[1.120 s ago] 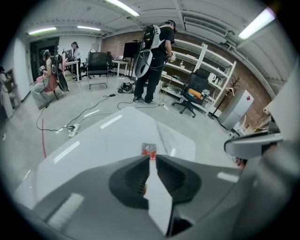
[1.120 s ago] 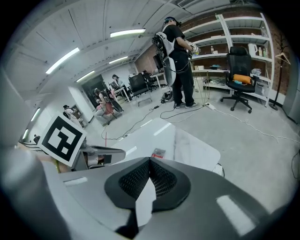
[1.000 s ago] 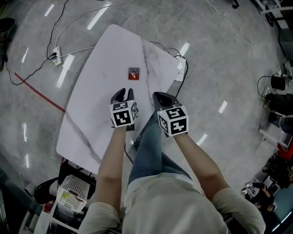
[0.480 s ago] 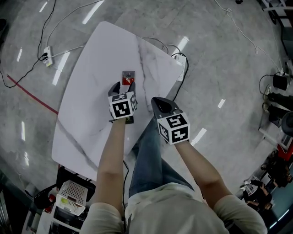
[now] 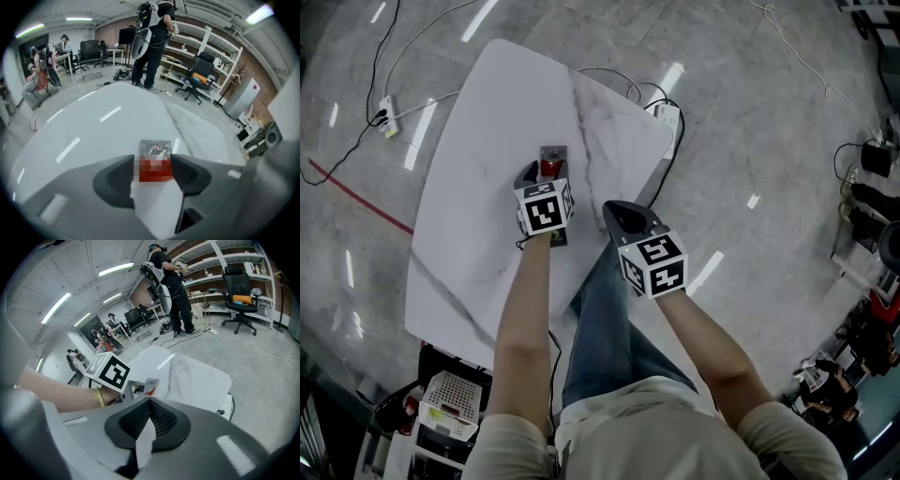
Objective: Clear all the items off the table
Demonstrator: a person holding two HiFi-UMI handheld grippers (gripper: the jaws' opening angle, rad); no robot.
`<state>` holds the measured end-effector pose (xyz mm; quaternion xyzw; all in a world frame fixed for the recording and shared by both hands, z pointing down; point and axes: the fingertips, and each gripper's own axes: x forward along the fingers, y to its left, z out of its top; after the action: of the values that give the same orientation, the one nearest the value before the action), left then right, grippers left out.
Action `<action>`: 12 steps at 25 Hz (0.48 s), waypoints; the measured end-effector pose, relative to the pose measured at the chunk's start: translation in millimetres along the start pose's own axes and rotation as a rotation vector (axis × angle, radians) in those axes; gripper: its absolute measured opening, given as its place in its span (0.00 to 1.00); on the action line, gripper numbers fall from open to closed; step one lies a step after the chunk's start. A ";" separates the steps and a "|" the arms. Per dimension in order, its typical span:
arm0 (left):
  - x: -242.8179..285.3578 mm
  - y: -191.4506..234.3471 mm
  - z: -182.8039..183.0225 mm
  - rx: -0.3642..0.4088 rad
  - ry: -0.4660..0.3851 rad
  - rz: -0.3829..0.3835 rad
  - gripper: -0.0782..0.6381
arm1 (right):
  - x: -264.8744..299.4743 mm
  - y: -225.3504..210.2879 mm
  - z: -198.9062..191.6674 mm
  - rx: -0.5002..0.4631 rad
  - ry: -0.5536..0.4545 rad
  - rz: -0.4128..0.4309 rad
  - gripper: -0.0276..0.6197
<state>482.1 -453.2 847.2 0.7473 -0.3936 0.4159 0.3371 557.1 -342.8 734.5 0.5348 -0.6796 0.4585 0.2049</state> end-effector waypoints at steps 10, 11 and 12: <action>0.2 3.7 0.1 0.119 0.010 0.069 0.37 | 1.7 1.2 8.3 0.001 -0.016 -0.003 0.04; -0.4 5.4 0.2 0.117 0.012 0.069 0.35 | 1.4 1.4 8.3 0.002 -0.015 -0.004 0.04; -0.9 7.4 0.3 0.115 0.016 0.071 0.31 | 1.2 1.6 8.3 0.002 -0.015 -0.005 0.04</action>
<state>475.5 -456.5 847.6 0.7478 -0.3925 0.4554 0.2816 556.9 -350.4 730.7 0.5401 -0.6793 0.4545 0.2005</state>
